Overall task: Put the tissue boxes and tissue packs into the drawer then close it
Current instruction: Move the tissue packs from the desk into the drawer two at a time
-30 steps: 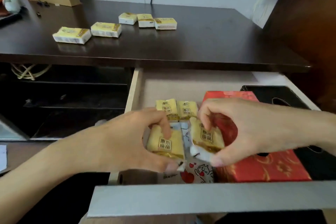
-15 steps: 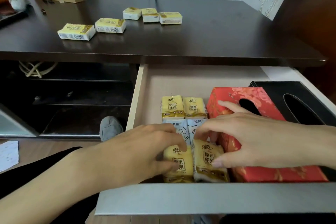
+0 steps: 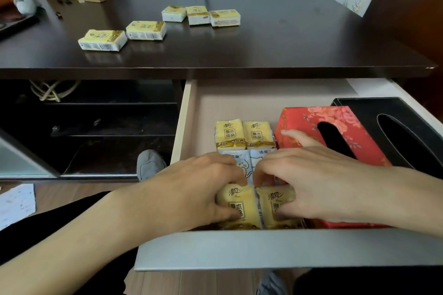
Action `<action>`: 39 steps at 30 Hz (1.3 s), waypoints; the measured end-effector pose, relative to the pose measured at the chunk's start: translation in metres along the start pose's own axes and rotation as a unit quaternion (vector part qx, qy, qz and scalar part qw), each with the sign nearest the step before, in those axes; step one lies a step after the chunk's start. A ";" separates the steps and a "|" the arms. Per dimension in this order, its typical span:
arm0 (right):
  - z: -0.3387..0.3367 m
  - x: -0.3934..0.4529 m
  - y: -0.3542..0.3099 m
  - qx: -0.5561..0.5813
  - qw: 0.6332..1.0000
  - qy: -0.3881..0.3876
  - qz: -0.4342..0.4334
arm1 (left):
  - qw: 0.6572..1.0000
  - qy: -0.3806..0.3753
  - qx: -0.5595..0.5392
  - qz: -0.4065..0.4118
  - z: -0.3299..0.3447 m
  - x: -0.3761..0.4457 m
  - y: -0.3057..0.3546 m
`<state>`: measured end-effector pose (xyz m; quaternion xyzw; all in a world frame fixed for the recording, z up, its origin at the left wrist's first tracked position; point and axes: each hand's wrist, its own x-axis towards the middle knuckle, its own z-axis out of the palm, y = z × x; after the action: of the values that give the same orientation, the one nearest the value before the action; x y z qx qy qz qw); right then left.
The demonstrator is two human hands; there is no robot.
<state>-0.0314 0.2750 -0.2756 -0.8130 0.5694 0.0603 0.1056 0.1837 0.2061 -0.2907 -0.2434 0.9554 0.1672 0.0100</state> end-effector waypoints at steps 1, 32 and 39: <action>-0.001 0.001 -0.001 -0.014 1.000 0.000 -0.004 | 1.000 0.002 0.005 0.002 -0.001 0.000 0.000; -0.101 0.319 -0.005 0.084 0.966 0.244 0.018 | 0.849 0.383 0.101 -0.350 -0.086 0.015 -0.217; -0.096 0.279 0.007 0.004 0.951 0.310 0.006 | 0.863 0.405 -0.021 -0.301 -0.092 0.017 -0.194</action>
<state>0.0562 -0.0056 -0.2438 -0.7880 0.5789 -0.1964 -0.0729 0.2655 0.0087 -0.2666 -0.5653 0.7521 0.0625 -0.3330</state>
